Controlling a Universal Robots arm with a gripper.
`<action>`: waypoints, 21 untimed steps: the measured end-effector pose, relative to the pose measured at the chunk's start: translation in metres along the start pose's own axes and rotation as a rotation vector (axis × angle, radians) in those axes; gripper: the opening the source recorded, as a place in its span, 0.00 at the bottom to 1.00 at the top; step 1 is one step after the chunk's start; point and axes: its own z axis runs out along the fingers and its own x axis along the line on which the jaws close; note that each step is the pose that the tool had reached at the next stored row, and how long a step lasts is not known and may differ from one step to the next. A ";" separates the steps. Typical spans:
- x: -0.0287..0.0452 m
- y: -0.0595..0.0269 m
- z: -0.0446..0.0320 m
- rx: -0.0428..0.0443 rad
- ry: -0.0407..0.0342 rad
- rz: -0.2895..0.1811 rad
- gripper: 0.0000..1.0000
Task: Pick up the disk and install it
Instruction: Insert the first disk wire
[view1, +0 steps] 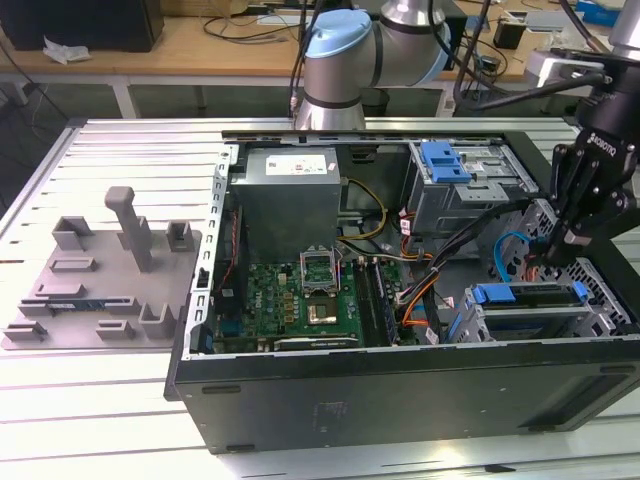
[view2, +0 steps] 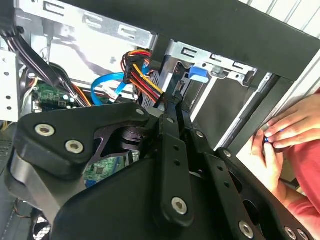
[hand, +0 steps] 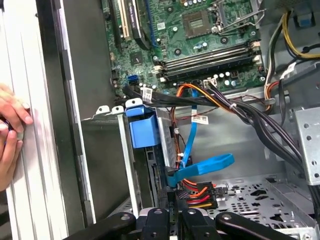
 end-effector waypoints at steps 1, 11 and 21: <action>0.0020 0.0013 0.0007 0.0009 -0.0042 -0.004 0.16; 0.0131 0.0023 0.0039 0.0130 -0.0452 -0.031 0.16; 0.0215 0.0038 0.0066 0.0194 -0.0905 -0.060 0.16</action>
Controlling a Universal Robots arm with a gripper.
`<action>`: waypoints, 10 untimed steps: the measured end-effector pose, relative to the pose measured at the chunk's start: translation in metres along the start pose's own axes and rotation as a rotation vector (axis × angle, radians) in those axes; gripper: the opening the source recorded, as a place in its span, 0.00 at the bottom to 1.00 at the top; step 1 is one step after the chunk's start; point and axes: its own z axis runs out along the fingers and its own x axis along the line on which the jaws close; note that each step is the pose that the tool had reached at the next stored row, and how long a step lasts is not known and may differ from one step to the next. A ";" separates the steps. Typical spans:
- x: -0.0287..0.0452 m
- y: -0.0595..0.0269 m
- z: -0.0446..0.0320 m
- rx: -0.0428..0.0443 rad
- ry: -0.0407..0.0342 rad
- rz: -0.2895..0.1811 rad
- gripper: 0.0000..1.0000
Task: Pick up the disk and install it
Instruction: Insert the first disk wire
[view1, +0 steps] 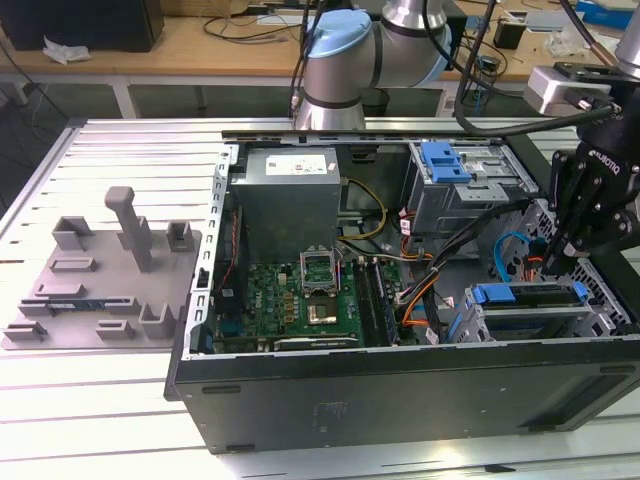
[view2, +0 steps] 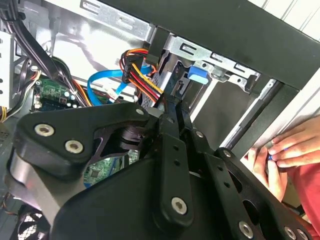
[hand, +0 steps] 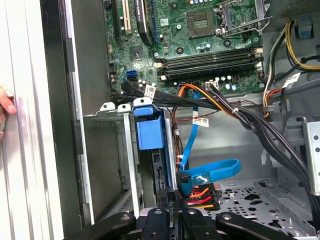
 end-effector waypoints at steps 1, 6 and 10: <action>0.0000 0.0000 0.0000 0.0002 0.0000 -0.002 0.16; 0.0001 0.0001 0.0000 0.0006 0.0001 -0.004 0.16; 0.0001 0.0002 0.0000 0.0008 0.0002 -0.005 0.16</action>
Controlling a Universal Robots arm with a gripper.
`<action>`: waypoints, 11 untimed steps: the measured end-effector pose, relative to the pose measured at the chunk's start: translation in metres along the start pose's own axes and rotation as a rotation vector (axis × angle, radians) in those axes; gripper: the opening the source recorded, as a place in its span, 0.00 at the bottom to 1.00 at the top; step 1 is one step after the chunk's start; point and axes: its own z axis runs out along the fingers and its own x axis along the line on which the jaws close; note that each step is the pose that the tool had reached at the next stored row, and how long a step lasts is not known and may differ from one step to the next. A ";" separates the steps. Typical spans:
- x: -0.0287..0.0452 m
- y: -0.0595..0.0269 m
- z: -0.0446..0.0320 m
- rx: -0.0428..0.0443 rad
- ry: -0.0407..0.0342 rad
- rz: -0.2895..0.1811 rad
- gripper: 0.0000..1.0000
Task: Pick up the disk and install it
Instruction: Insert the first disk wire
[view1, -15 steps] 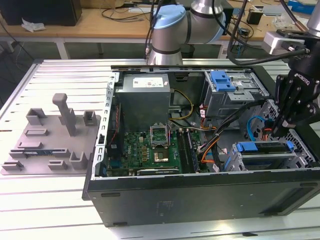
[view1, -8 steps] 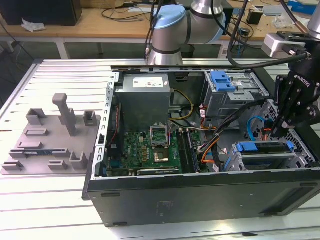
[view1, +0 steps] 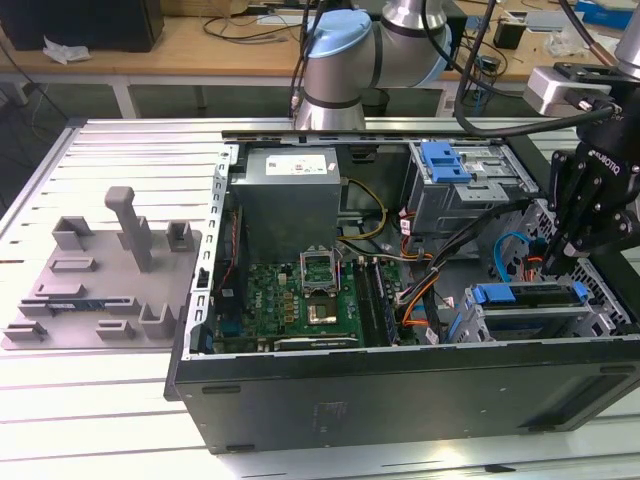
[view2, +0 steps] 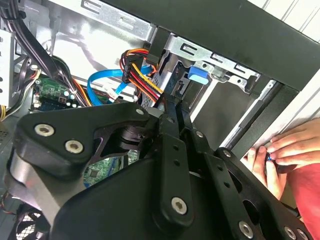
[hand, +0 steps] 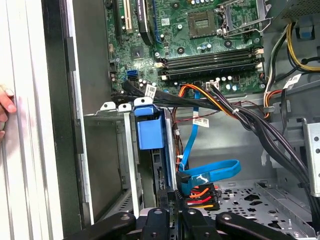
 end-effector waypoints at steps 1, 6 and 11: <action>0.0000 0.0000 0.0000 0.0000 0.0000 -0.001 0.16; 0.0000 0.0000 0.0000 0.0001 0.0000 -0.001 0.16; 0.0005 0.0006 0.0001 0.0008 0.0002 -0.006 0.16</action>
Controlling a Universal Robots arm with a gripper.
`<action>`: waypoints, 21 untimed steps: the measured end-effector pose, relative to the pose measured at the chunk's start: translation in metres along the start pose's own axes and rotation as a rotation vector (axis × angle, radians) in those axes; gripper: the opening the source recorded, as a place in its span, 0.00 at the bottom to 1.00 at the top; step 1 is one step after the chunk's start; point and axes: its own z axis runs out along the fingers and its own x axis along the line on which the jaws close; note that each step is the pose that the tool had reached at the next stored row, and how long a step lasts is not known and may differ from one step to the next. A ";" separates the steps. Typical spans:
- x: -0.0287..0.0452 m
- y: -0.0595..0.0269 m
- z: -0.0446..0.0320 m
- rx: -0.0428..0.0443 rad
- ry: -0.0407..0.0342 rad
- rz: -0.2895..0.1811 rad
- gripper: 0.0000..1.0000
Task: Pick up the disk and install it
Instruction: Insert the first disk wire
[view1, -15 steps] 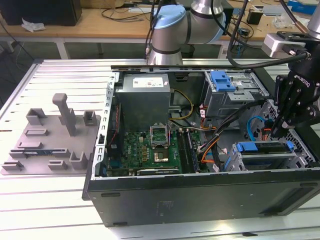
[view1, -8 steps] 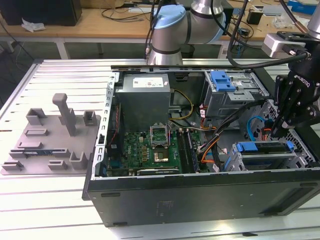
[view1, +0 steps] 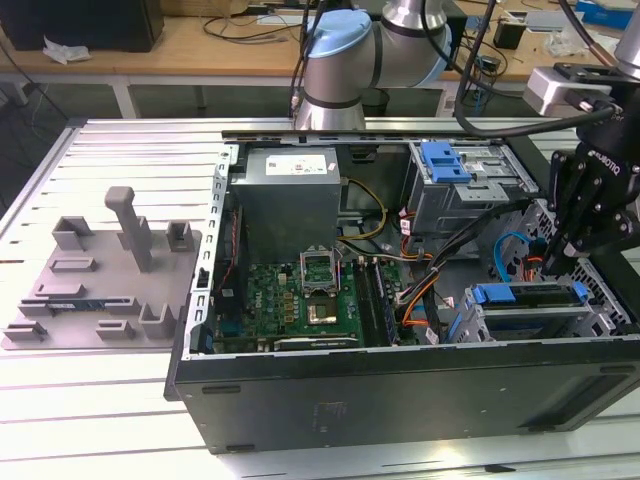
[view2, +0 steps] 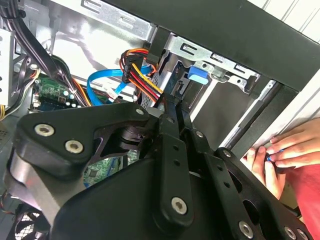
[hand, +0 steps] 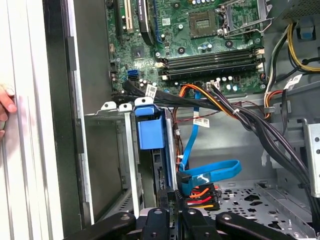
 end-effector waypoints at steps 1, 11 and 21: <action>0.0004 0.0005 0.0001 0.0011 -0.0001 -0.003 0.16; 0.0057 0.0020 0.0009 0.0158 -0.0211 -0.031 0.16; 0.0156 0.0012 0.0023 0.0148 -0.0742 -0.038 0.16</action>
